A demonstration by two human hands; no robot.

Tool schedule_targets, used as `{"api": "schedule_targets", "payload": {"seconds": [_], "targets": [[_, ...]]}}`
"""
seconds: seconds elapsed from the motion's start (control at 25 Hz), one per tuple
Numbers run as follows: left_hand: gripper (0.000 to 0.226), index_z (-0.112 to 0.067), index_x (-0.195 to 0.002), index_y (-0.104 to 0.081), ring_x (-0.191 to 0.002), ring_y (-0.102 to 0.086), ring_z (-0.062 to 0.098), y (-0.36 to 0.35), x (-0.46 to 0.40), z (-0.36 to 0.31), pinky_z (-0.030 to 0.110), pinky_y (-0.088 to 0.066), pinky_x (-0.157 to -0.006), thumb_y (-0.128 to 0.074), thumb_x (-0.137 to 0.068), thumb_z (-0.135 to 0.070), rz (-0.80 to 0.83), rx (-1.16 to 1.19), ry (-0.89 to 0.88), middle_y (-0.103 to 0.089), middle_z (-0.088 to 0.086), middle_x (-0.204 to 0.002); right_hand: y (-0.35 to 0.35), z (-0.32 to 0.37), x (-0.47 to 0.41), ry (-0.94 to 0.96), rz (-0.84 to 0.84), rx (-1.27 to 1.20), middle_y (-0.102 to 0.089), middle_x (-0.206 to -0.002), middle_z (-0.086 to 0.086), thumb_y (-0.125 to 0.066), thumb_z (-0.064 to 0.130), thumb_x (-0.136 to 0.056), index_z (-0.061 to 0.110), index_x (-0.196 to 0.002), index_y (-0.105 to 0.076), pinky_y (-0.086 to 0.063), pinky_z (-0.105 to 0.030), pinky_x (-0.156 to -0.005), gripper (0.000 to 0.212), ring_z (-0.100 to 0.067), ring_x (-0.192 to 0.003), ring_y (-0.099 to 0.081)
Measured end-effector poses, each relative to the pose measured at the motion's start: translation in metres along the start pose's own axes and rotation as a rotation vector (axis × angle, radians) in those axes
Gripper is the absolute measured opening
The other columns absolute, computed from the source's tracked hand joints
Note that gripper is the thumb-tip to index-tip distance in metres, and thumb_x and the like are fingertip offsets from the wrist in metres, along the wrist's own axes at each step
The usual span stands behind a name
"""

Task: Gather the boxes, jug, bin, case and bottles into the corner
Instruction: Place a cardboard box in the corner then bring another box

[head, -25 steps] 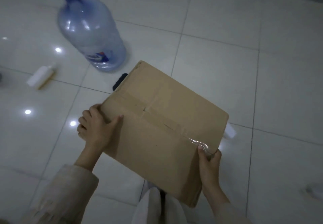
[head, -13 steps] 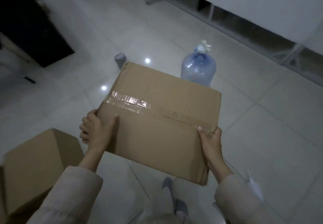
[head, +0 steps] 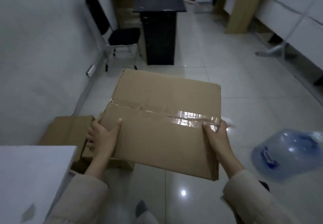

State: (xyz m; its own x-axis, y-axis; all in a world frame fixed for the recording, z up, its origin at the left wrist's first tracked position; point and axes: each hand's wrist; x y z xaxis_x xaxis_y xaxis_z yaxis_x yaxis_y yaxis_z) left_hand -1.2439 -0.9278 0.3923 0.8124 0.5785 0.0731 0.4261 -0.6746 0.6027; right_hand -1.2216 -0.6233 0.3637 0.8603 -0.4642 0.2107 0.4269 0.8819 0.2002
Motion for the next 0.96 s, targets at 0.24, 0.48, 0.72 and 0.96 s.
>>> {"api": "schedule_targets", "payload": {"seconds": [0.24,0.48,0.72,0.96], "targets": [[0.07,-0.015,-0.124,-0.037,-0.123,-0.033,0.031,0.053,-0.103,0.022,0.046,-0.031,-0.096,-0.068,-0.072,-0.049,-0.195,0.079,0.097,-0.039,0.013,-0.132,-0.137,0.057,-0.049,0.06,0.193,0.126,-0.06,-0.116,-0.004,-0.056,0.038,-0.082,0.023,-0.124,-0.041,-0.046,-0.043,-0.092,0.048,-0.026,-0.104,-0.057],[0.058,-0.031,-0.102,-0.027,-0.097,-0.027,0.018,0.039,-0.149,0.047,0.035,-0.027,-0.081,-0.071,-0.069,-0.048,-0.188,0.163,0.156,-0.029,-0.001,-0.107,-0.216,0.097,-0.128,0.172,0.328,0.334,-0.056,-0.122,-0.013,-0.052,0.029,-0.087,0.016,-0.126,-0.038,-0.038,-0.033,-0.081,0.043,-0.027,-0.103,-0.053],[0.06,-0.024,-0.118,-0.038,-0.121,-0.033,0.035,0.014,-0.218,0.069,0.045,-0.032,-0.091,-0.068,-0.072,-0.048,-0.308,0.088,0.408,-0.036,0.014,-0.129,-0.328,0.1,-0.197,0.185,0.522,0.416,-0.054,-0.125,-0.014,-0.05,0.025,-0.091,0.014,-0.128,-0.038,-0.034,-0.03,-0.078,0.041,-0.02,-0.093,-0.047],[0.068,-0.02,-0.133,-0.04,-0.129,-0.032,0.037,0.031,-0.293,0.096,0.049,-0.033,-0.107,-0.073,-0.074,-0.028,-0.418,0.091,0.578,-0.035,0.02,-0.138,-0.457,0.11,-0.238,0.177,0.836,0.499,-0.048,-0.134,-0.014,-0.045,0.026,-0.094,0.015,-0.135,-0.029,-0.038,-0.035,-0.086,0.045,-0.029,-0.108,-0.05]]}}
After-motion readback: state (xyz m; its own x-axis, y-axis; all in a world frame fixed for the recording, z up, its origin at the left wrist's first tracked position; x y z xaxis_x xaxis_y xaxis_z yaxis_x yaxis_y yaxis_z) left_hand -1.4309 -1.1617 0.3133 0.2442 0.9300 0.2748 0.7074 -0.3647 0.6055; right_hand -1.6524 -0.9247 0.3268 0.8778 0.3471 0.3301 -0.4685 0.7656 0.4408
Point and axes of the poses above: each hand's wrist, its own x-axis away from the middle knuckle, its own y-axis out of the back of the hand, z = x × y
